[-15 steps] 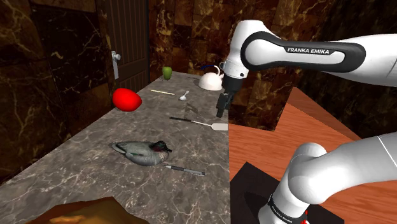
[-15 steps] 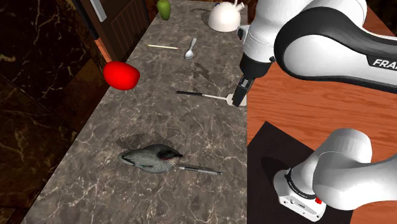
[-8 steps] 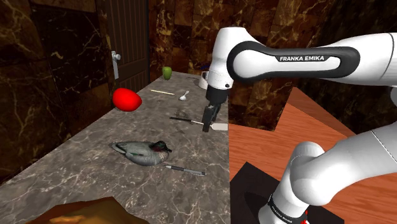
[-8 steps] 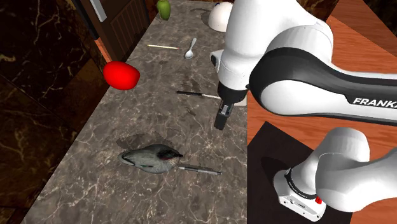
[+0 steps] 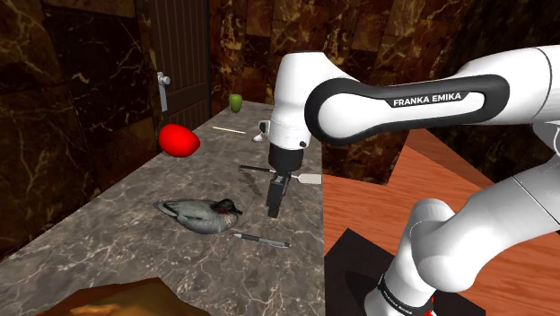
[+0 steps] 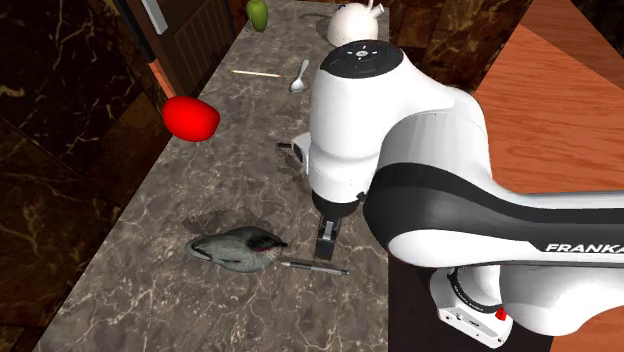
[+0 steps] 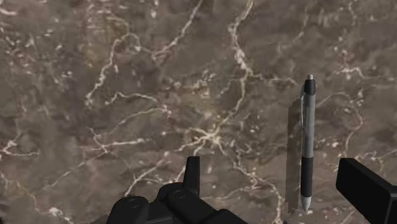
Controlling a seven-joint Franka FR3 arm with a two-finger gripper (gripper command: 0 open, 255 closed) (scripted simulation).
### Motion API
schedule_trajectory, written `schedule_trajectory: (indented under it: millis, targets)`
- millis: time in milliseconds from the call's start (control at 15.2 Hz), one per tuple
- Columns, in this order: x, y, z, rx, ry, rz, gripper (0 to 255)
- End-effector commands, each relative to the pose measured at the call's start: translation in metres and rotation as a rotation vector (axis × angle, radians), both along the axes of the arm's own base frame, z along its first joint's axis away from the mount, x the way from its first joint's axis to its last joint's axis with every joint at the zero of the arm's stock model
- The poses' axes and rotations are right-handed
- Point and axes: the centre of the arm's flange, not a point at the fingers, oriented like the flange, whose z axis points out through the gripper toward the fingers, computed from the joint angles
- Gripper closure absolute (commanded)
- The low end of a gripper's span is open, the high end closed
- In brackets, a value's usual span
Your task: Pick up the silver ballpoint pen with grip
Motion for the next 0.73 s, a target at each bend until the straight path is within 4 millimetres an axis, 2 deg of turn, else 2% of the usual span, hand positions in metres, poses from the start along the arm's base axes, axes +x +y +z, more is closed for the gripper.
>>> schedule_trajectory:
  millis: [0, 198, 660]
  targets:
    - [-0.003, 0.025, -0.008, 0.003, 0.008, 0.039, 0]
    - [-0.012, 0.058, -0.018, 0.007, 0.018, 0.093, 0]
    - [-0.012, 0.058, -0.055, 0.007, 0.018, 0.093, 0]
